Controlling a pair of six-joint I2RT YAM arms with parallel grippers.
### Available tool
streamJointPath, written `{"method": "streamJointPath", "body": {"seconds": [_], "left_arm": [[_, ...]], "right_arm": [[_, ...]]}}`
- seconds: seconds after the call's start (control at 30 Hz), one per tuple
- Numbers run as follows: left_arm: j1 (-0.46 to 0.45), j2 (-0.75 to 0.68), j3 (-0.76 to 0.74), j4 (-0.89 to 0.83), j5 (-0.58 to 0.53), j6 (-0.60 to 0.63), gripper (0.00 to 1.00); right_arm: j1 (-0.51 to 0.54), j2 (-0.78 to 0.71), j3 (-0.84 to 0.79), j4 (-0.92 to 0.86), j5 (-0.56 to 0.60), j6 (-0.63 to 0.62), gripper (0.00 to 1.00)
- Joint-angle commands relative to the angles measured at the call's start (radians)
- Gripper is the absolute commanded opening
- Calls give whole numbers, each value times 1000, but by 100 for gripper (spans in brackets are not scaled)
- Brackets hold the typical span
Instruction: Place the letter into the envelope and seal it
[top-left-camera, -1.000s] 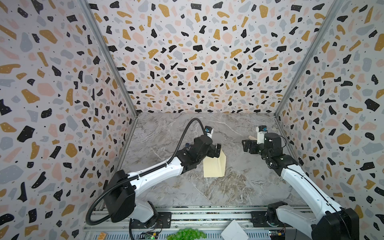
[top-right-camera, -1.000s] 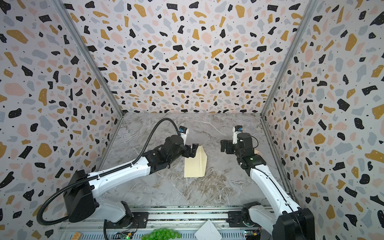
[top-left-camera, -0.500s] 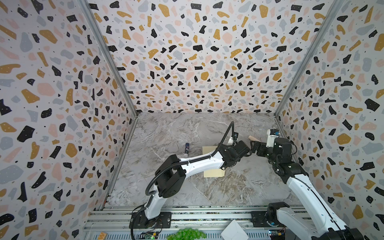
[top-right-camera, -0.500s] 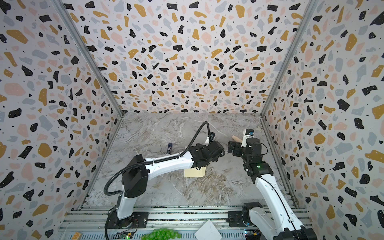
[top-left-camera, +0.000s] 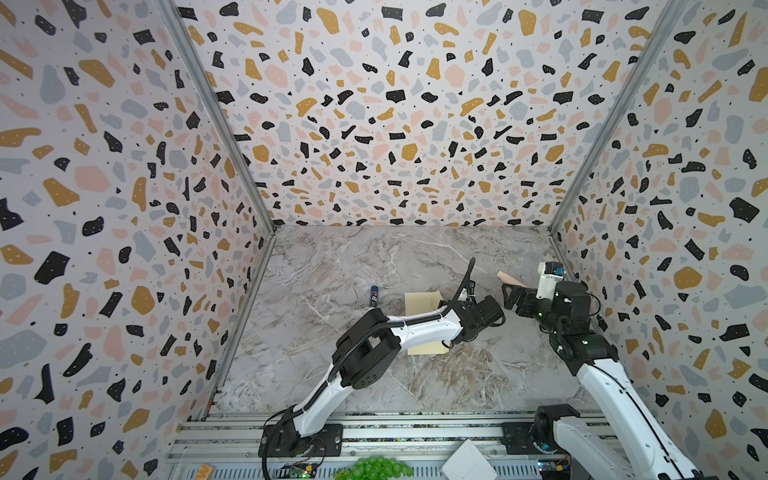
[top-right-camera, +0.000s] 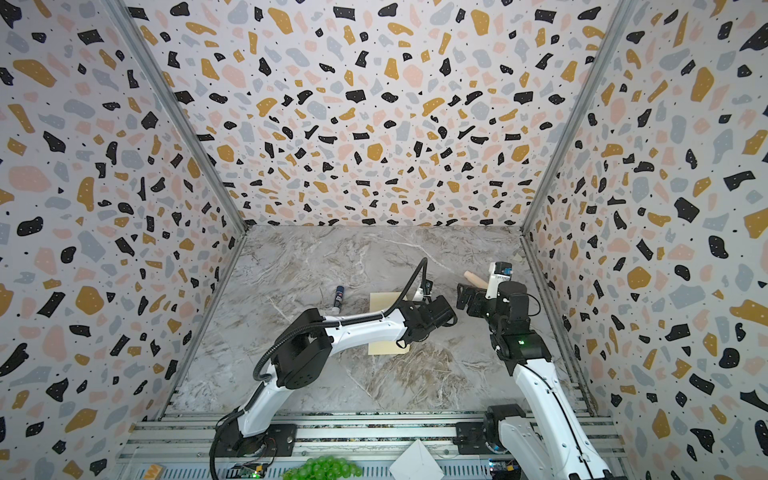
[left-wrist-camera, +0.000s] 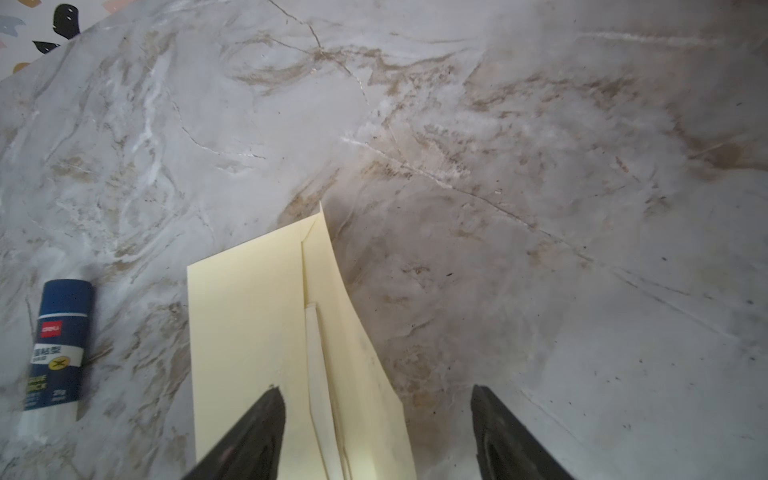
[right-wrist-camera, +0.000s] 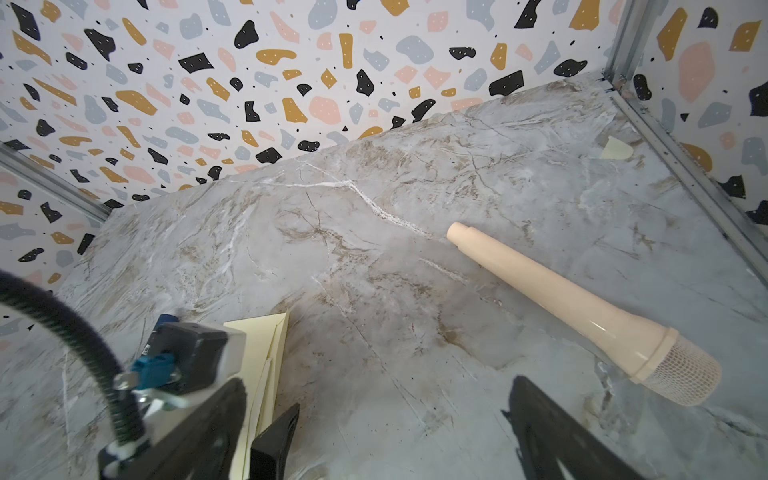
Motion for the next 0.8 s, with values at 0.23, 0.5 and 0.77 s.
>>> {"method": "streamJointPath", "body": {"seconds": [0.23,0.5,0.77], "left_arm": [[1,19,-62,104,-72,79,24],[1,-189,-285,374,-17,425,0],[1,-489,-598,659,130,1065,0]], "right_arm": [[-6,-54,-45,-21,-25,25,99],[-6,-76,-39,-41,-22,6,99],[-8,-130,-32,-60,-11,-11,99]]}}
